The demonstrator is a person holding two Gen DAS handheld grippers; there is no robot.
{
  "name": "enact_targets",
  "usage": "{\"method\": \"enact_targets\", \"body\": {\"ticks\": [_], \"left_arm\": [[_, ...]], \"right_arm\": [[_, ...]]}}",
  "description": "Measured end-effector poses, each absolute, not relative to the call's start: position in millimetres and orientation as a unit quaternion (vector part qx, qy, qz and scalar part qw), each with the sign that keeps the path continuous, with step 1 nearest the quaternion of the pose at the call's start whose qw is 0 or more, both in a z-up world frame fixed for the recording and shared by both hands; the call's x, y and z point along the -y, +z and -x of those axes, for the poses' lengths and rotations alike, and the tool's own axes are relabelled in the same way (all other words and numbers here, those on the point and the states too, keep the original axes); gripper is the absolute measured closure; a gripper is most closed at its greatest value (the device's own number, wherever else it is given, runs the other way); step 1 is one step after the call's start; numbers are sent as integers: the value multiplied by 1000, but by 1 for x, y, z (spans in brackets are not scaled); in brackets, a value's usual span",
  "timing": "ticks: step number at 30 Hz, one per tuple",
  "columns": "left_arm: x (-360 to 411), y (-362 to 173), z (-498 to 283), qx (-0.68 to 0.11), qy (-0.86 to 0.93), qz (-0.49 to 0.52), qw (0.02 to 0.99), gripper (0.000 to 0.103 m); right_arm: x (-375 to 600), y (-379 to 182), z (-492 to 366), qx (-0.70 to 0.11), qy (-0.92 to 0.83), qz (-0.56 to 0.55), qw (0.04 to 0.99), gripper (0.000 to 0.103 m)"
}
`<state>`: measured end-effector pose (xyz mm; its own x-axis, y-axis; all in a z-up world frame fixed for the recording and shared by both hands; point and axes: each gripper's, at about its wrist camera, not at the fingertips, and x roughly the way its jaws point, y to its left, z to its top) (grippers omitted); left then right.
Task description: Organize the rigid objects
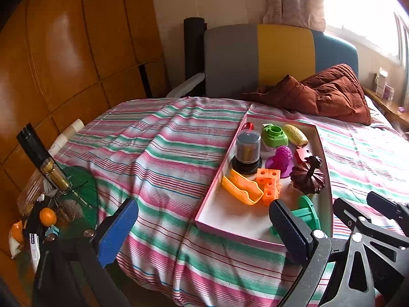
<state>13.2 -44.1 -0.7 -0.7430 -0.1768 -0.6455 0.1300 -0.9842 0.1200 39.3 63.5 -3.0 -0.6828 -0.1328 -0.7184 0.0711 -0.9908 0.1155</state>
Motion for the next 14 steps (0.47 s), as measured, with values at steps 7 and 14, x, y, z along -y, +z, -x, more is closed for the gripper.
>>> {"method": "enact_targets", "body": {"ticks": [7,14], "left_arm": [[41,0,-14,36,-934,-348,77,0],[39,-3,-13,42,-932,-351,76,0]], "right_arm": [[-63,-4,-39,37,-916,-395,52,34],[-64,-5,-39,42,-916,-396,52,34]]}}
